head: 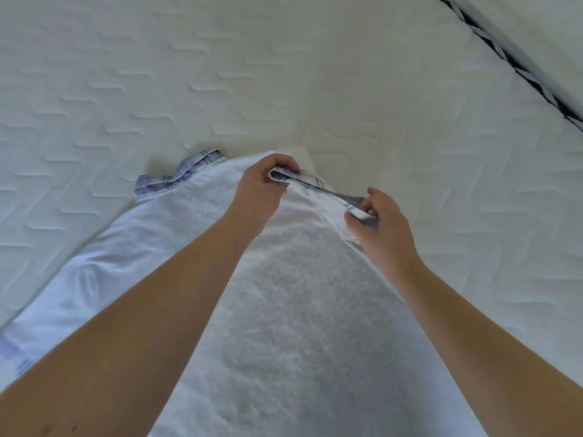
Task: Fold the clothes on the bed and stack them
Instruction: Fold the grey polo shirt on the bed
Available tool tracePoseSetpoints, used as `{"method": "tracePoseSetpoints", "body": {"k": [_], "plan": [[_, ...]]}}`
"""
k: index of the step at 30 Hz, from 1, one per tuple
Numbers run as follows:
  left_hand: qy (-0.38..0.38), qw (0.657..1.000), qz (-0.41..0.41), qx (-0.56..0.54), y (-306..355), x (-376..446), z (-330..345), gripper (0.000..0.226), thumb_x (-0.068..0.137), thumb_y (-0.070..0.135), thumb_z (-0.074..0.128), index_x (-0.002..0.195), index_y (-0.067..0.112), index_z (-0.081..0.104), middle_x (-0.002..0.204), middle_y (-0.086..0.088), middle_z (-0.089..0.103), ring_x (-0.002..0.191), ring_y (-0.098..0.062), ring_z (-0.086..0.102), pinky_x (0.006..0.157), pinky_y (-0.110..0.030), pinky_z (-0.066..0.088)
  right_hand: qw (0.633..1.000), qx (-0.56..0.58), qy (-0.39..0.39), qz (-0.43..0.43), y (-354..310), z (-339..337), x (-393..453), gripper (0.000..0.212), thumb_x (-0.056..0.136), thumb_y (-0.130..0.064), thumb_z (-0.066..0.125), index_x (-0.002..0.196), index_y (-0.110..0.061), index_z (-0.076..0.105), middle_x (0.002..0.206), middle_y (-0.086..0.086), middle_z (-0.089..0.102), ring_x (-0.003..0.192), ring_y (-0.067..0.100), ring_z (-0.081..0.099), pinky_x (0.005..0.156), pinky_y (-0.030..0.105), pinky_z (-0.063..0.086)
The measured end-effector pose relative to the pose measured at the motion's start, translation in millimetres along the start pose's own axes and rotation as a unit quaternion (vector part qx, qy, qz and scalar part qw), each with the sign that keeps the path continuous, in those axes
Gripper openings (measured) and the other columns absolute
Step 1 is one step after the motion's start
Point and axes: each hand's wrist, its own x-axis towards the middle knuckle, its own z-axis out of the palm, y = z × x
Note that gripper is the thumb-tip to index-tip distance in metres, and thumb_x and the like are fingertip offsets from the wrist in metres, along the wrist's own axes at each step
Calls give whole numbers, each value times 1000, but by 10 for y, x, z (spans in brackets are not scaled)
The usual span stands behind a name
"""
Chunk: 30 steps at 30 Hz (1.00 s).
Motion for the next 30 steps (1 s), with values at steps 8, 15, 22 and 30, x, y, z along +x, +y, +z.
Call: {"method": "tracePoseSetpoints", "body": {"k": [8,15,22,30], "plan": [[43,996,-46,-60,-425,-521,-870,41,78,-23,56,80,17,66,87,0,68,87,-14,65,79,-27,53,990,-28,-53,-130,-689,588,-628,19,75,-3,73,73,-7,55,86,10,62,72,26,56,66,34,42],[87,990,-93,-59,-877,-842,-1396,67,71,-33,41,68,25,75,82,4,73,84,-15,67,75,-25,54,985,-43,-99,-133,-882,1096,-980,21,71,5,69,74,-6,52,90,11,56,76,29,53,65,37,44],[89,967,-182,152,-1085,-931,-1552,53,81,-13,31,89,26,66,96,5,67,71,-11,54,58,-20,42,976,-109,-143,-120,-722,1375,-1121,18,76,1,66,81,-9,52,93,6,54,84,25,53,64,26,36],[63,953,-52,290,-750,-15,-1011,31,102,34,44,126,17,56,106,8,57,92,-9,53,76,-17,39,964,-210,-133,-91,-497,1326,-1122,58,70,-16,78,122,-14,55,113,6,56,101,27,57,84,37,48]]}}
